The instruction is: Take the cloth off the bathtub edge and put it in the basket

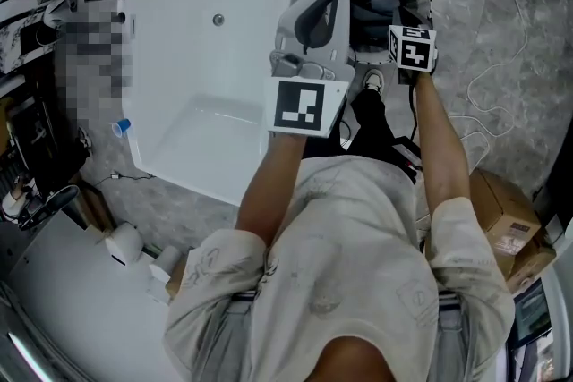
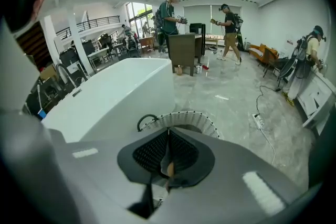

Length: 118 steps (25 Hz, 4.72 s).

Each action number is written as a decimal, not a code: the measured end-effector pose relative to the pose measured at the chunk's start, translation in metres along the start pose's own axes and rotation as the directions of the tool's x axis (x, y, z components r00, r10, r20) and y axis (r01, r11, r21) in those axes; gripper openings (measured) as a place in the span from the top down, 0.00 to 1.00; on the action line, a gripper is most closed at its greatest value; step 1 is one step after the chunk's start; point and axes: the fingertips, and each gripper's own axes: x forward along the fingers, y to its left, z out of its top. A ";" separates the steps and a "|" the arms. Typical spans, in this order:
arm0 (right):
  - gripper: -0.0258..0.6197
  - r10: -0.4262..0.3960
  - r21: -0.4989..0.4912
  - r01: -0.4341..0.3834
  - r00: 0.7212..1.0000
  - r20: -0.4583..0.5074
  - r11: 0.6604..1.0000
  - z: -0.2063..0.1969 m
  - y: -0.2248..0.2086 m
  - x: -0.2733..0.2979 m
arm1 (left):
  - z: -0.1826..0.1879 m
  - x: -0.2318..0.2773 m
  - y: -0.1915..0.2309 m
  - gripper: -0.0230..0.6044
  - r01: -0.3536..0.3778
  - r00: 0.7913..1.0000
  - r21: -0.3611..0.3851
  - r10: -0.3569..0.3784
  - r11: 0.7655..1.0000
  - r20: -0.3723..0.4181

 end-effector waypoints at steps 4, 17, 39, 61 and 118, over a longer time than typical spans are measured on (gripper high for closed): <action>0.95 0.021 0.061 -0.014 0.994 -0.108 0.998 -0.036 0.002 0.024 | -0.009 -0.003 -0.002 0.96 0.003 1.000 0.004 -0.003 1.000 -0.015; 0.95 0.035 0.152 0.009 0.958 -0.285 0.988 -0.096 0.001 0.034 | -0.016 -0.010 -0.006 0.96 0.019 1.000 -0.003 -0.019 1.000 -0.008; 0.71 0.040 0.161 -0.002 0.972 -0.231 0.987 -0.093 0.003 0.021 | -0.010 -0.009 -0.010 0.96 0.020 1.000 -0.003 -0.020 1.000 -0.008; 0.71 0.062 0.000 -0.063 0.989 0.137 0.998 0.025 0.033 -0.093 | 0.057 -0.050 -0.016 0.96 -0.027 0.991 0.059 0.019 0.998 0.134; 0.96 0.035 -0.167 0.298 0.402 0.915 0.940 0.251 0.086 -0.445 | 0.190 -0.110 -0.034 0.96 -0.108 0.921 0.192 0.025 0.975 0.390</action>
